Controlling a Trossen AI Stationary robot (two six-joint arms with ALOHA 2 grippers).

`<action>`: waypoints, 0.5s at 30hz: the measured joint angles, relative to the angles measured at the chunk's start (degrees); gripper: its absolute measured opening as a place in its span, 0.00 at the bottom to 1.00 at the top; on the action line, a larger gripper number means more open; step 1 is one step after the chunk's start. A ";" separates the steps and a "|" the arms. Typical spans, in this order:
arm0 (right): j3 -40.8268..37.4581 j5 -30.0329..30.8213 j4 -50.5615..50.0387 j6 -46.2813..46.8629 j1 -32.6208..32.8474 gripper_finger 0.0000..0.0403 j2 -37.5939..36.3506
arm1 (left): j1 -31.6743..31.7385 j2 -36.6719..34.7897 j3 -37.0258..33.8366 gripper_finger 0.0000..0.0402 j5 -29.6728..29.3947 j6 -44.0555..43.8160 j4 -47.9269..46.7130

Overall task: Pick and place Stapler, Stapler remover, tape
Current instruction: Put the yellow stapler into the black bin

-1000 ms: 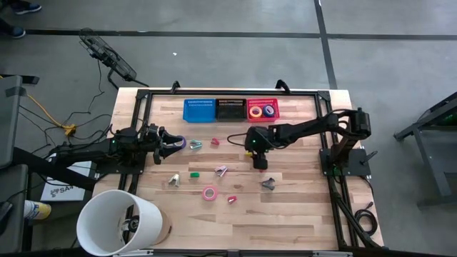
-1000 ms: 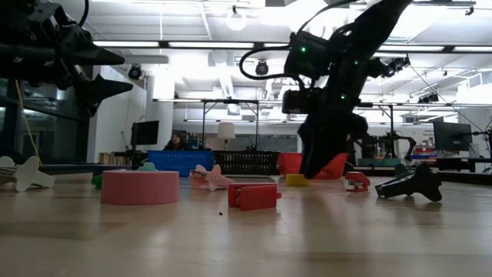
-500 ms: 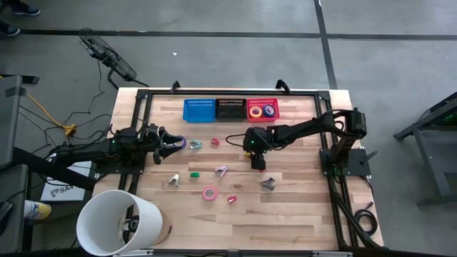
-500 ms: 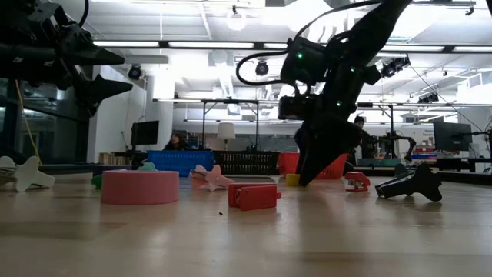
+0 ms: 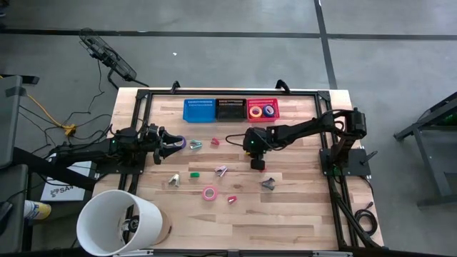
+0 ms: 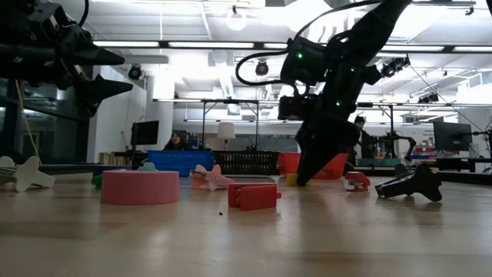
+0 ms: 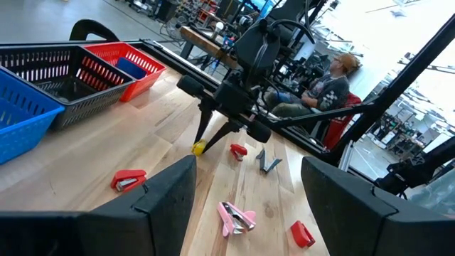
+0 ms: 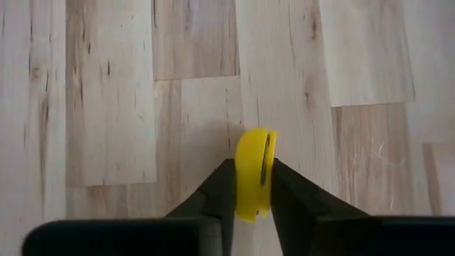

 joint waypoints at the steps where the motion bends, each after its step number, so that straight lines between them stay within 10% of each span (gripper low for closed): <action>1: 0.02 -0.18 0.00 0.55 0.00 0.13 0.00 | 0.00 0.00 0.00 0.62 0.01 -0.01 0.00; 15: 12.08 -1.75 -12.75 -0.09 -2.58 0.11 -1.45 | 0.00 0.00 0.00 0.62 0.00 0.00 0.00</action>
